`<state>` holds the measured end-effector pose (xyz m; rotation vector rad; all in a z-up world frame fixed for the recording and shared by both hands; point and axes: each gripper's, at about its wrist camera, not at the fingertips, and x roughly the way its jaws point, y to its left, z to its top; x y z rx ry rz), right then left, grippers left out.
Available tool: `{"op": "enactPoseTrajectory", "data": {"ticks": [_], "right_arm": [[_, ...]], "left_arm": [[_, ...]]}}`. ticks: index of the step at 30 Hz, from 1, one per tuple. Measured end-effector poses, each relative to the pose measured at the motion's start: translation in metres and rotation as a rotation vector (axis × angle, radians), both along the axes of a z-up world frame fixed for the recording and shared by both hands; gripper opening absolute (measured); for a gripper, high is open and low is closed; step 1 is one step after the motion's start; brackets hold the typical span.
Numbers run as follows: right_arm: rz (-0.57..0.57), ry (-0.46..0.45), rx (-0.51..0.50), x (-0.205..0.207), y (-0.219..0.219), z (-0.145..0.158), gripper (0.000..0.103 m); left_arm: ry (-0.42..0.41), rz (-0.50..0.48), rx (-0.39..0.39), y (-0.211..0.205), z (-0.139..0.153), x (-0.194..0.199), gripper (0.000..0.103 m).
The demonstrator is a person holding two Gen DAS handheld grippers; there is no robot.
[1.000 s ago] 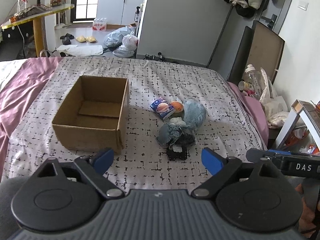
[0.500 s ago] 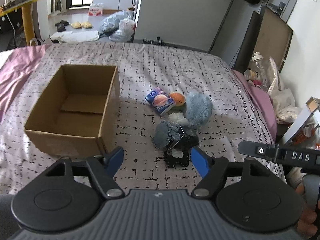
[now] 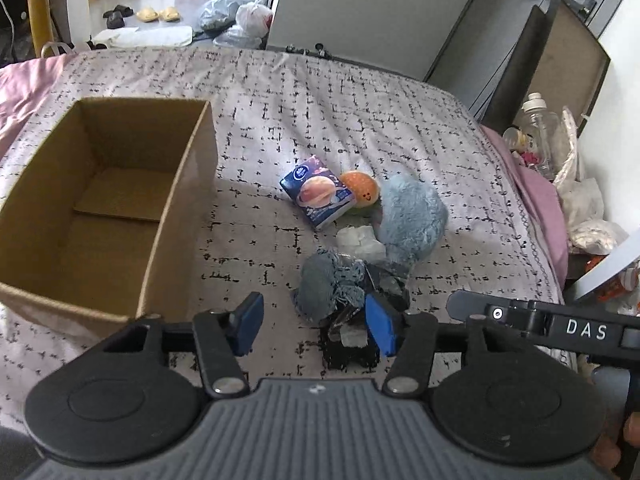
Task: Organize soft objects
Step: 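Grasp the grey knit sock with the left tool while the right tool grasps the black bag, then carry the grey sock and black bag over the cardboard box with both tools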
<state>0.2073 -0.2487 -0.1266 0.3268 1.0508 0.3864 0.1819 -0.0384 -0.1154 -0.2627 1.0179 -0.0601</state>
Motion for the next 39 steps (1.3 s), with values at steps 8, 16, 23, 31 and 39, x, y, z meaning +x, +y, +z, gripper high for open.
{"op": "enactPoseTrajectory", "data": {"ticks": [8, 16, 23, 31, 39], "right_arm": [[0.001, 0.052, 0.051, 0.021, 0.003, -0.026, 0.057], [0.0, 0.098, 0.06, 0.042, 0.009, -0.051, 0.053], [-0.011, 0.157, 0.106, 0.054, 0.01, -0.074, 0.052], [0.021, 0.147, 0.137, 0.054, 0.014, -0.075, 0.026], [0.005, 0.079, 0.101, 0.042, 0.012, -0.056, 0.024]], "left_arm": [[0.076, -0.007, -0.02, -0.003, -0.035, 0.031, 0.056], [0.107, -0.027, -0.009, -0.013, -0.062, 0.052, 0.055], [0.149, -0.021, -0.012, -0.009, -0.085, 0.064, 0.042], [0.11, -0.027, -0.006, -0.01, -0.082, 0.066, 0.022], [0.058, -0.054, 0.0, -0.014, -0.064, 0.054, 0.021]]}}
